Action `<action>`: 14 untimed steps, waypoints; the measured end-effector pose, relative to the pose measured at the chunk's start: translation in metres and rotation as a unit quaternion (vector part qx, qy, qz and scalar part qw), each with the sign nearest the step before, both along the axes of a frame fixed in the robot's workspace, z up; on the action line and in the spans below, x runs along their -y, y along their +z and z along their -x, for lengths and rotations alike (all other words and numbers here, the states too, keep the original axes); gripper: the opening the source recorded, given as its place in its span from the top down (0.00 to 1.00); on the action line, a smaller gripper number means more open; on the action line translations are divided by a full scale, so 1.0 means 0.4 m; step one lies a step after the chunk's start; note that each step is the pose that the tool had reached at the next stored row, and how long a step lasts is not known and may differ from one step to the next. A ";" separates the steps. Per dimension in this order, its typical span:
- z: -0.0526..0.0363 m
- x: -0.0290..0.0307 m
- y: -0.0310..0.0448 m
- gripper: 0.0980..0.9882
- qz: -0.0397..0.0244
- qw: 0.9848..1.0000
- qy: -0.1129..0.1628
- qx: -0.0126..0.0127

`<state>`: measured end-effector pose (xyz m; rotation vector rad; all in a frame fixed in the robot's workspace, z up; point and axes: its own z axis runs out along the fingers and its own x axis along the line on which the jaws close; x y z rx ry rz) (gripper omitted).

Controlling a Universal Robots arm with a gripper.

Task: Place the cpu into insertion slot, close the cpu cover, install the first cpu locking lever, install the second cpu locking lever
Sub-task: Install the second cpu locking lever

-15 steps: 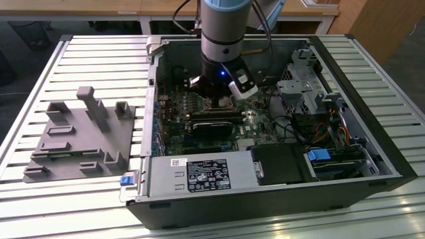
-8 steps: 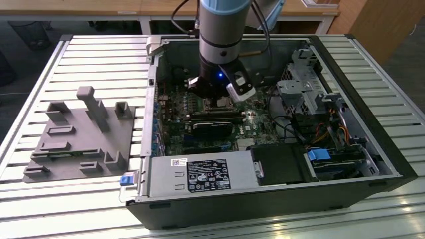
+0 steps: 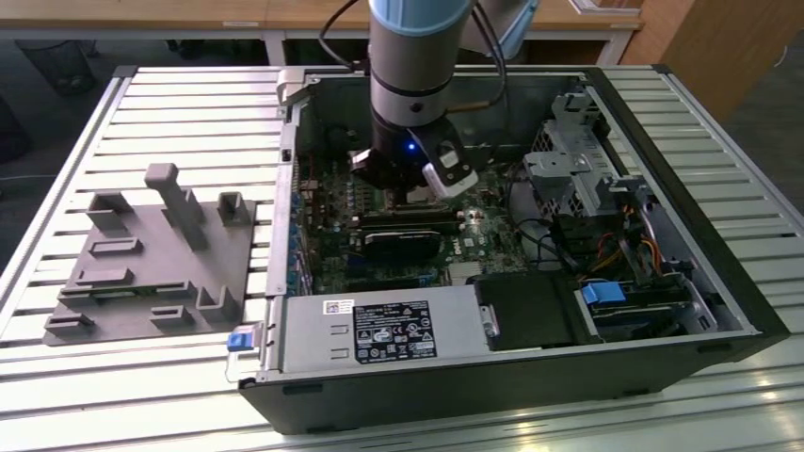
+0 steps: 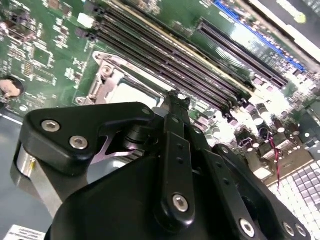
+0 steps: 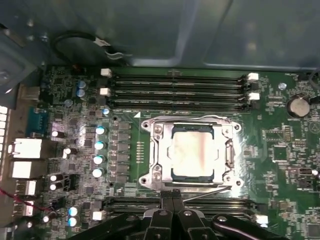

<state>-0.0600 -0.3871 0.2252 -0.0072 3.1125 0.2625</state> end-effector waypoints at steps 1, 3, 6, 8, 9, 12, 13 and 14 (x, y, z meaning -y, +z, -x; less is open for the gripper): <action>0.003 0.000 -0.003 0.99 -0.001 1.000 0.000 0.000; 0.005 0.000 -0.010 0.99 -0.001 1.000 0.000 0.000; 0.006 0.000 -0.024 0.99 -0.001 1.000 0.000 0.000; 0.007 0.000 -0.033 0.99 -0.001 1.000 0.000 0.000; 0.008 0.000 -0.037 0.99 -0.001 1.000 0.000 0.000; 0.012 0.005 -0.042 0.99 -0.008 1.000 0.000 0.000; 0.014 0.008 -0.043 0.99 -0.011 1.000 0.000 0.000; 0.017 0.012 -0.043 0.99 -0.015 1.000 0.000 0.000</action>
